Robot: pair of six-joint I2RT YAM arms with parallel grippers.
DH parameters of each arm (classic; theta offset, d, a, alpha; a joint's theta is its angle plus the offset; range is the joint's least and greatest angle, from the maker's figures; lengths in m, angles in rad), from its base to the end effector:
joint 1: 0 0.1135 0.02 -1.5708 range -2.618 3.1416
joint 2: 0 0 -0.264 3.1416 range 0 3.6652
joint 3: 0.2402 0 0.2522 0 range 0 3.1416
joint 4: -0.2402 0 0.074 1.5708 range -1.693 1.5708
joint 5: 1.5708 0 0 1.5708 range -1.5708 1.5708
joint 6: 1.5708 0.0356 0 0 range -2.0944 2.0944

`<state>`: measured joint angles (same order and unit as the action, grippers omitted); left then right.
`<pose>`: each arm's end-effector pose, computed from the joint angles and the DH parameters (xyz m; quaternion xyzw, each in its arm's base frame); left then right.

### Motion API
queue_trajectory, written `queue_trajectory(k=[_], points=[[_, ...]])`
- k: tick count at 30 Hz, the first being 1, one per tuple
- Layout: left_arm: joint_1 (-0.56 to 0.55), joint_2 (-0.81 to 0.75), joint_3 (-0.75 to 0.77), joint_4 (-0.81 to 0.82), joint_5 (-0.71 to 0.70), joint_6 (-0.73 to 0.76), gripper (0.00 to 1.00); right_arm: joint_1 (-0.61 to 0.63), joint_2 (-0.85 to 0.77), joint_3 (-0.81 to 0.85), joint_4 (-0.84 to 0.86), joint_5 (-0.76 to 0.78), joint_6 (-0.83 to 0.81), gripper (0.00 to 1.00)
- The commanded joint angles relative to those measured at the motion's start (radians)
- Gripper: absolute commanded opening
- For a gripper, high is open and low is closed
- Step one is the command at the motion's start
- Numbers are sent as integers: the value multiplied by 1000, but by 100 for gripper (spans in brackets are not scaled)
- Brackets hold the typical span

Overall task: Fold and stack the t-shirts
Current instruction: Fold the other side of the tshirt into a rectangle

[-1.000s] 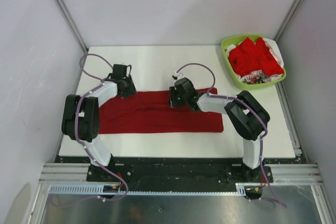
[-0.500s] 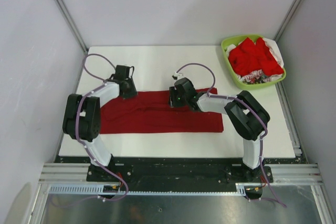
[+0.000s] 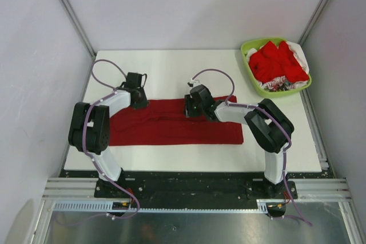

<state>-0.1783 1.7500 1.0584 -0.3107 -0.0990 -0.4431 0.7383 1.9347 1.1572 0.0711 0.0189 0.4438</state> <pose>0.3479 -0.0591 0.1710 -0.1403 0.9485 -0.0404 0.2812 0.3067 0.2781 0.1600 -0.1293 0.8988 0.2263 0.3526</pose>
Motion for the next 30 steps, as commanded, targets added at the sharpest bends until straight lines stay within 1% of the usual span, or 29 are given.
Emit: queue_trajectory(k=[1,4,6,12,21,22,23,25,27,28,30], points=[[-7,-19,1,-2,-22,22,11,6,-14,39,3,22,1,38],[-7,-22,2,-4,-22,20,3,6,-13,38,1,24,1,38],[-7,-36,1,-5,-20,17,1,6,-11,38,1,24,1,38],[-7,-119,-23,-15,-5,-1,0,5,-9,38,-4,27,2,37],[-9,-250,-160,-20,33,-64,0,6,-8,38,0,31,5,37],[-9,-250,-161,-20,31,-64,2,5,-9,38,1,30,6,37],[-9,-244,-155,-20,32,-61,8,5,-10,38,1,29,7,37],[-10,-220,-129,-19,32,-52,26,5,-12,38,-4,30,8,37],[-14,-191,-92,-18,21,-40,39,5,-16,38,-11,34,8,37],[-18,-175,-73,-19,15,-35,44,5,-17,38,-13,36,7,37],[-22,-150,-39,-18,-7,-27,49,6,-20,38,-18,39,6,37]])
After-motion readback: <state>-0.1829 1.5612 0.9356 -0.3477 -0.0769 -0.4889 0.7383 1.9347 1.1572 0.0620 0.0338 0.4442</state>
